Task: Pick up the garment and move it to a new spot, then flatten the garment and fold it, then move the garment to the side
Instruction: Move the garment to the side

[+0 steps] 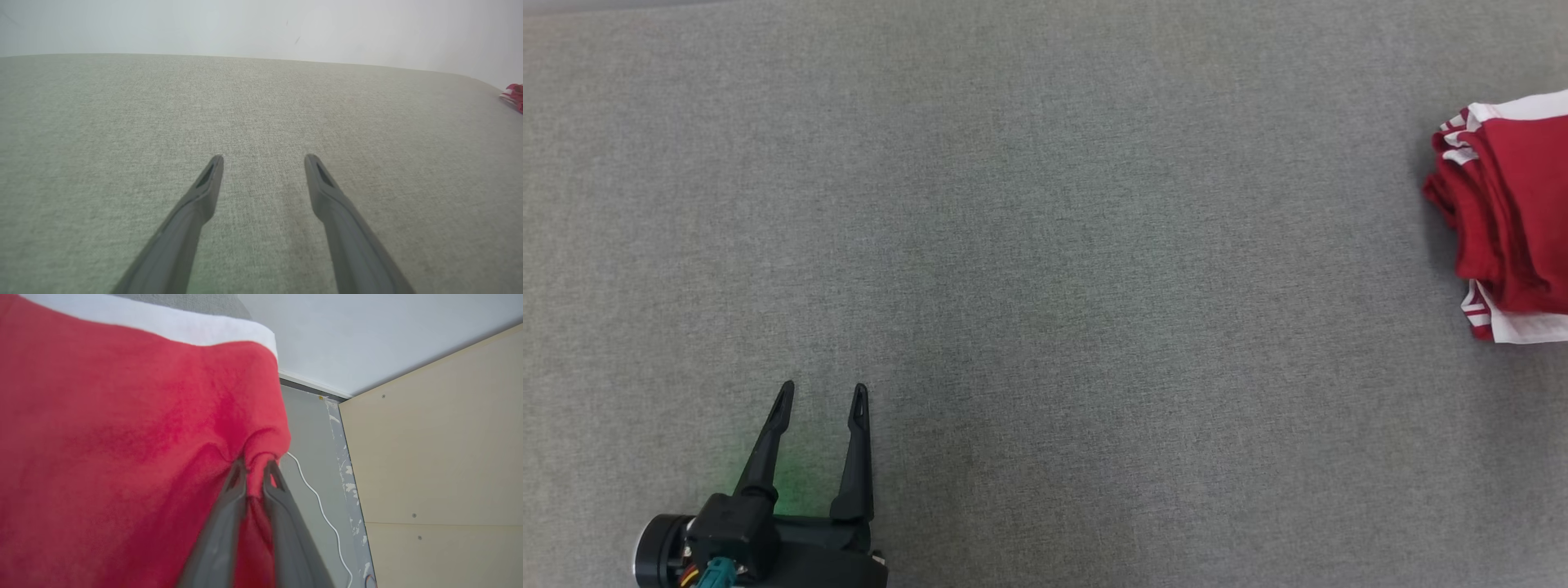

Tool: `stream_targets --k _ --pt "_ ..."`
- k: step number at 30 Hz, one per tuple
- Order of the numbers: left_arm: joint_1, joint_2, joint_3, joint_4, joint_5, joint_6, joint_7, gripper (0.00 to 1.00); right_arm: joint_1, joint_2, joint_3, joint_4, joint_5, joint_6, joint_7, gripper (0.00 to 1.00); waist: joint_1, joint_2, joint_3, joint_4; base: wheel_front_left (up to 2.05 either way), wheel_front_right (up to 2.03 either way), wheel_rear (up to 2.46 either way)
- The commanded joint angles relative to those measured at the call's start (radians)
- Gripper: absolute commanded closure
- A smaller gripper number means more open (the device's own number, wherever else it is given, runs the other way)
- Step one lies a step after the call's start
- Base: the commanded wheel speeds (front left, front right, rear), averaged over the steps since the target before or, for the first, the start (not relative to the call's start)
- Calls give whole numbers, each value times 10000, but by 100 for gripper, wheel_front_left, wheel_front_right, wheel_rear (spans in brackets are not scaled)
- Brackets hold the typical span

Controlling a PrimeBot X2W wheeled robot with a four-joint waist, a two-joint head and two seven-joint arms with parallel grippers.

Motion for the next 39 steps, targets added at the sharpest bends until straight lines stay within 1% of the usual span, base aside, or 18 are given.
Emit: stream_targets --k 1,2,7,12,13,14,17,18,19,21,23,24,25,28,32,35,37,39 --pt "-79 52 -11 -19 39 -52 -26 0 87 163 -169 71 -209 3 -281 14 -1 -1 -2 56 0 0 0" --pt "-70 50 -20 -1 51 -62 -26 0 84 259 -269 134 -368 3 -416 0 -1 -1 -29 75 0 0 0" --pt "78 25 -85 96 41 -56 -26 0 223 614 -565 305 -920 3 -999 0 -1 -1 -384 131 0 0 0" --pt "298 -16 -147 -1 -29 -59 -26 0 582 1042 -661 -36 -1137 3 -2005 0 -1 -1 -967 166 0 0 0" --pt "298 -16 -147 -1 -29 -59 -26 0 582 1042 -661 -36 -1137 3 -2005 0 -1 -1 -967 166 0 0 0" --pt "320 -22 -164 -26 -51 -57 -26 0 683 1174 -705 -172 -1105 3 -2199 0 -1 -1 -1101 180 0 0 0" --pt "473 -45 -194 -133 -90 -20 -26 0 1124 1738 -792 -573 -807 3 -2726 0 -1 -1 -1524 229 0 0 0" --pt "600 -55 -258 -208 -17 -20 -26 0 1408 2132 -848 -854 -517 3 -3123 0 -1 -1 -1801 278 0 0 0" --pt "678 -61 -272 -231 -49 -28 -26 0 1584 2317 -840 -1017 -389 3 -3297 0 -1 -1 -1933 315 0 0 0" --pt "747 -65 -286 -321 -59 -39 -26 0 1997 2777 -956 -1363 -94 3 -3587 0 -1 -1 -2195 409 0 0 0" --pt "884 -69 -261 -436 -158 -56 -26 0 2524 3372 -1078 -1764 423 3 -3824 0 -1 -1 -2492 527 0 0 0" --pt "979 -68 -205 -474 -238 -46 -26 0 2825 3536 -1113 -1988 511 3 -3880 0 -1 -1 -2643 579 0 0 0" --pt "1066 -71 -149 -466 -271 -8 -26 0 3057 3809 -1194 -2248 824 3 -4028 0 -1 -1 -2775 626 0 0 0" --pt "1223 -80 -60 -403 -607 155 -26 0 3883 4287 -1258 -2851 1132 3 -4368 0 -1 -1 -3184 759 0 0 0" --pt "1417 -79 61 -388 -1086 457 -26 0 4847 4930 -1044 -3514 1078 3 -4849 0 -1 -1 -3596 871 0 0 0" --pt "1589 -83 170 -354 -1189 704 -26 0 5508 5390 -1005 -3835 920 3 -5260 0 -1 -1 -3825 953 0 0 0" --pt "1640 -84 179 -362 -1130 728 -26 0 5902 5801 -1058 -3976 841 3 -5548 0 -1 -1 -3925 1012 0 0 0" --pt "1720 -78 228 -363 -1109 755 -26 0 6206 6175 -1124 -4071 1061 3 -5839 0 -1 -1 -4002 1070 0 0 0"
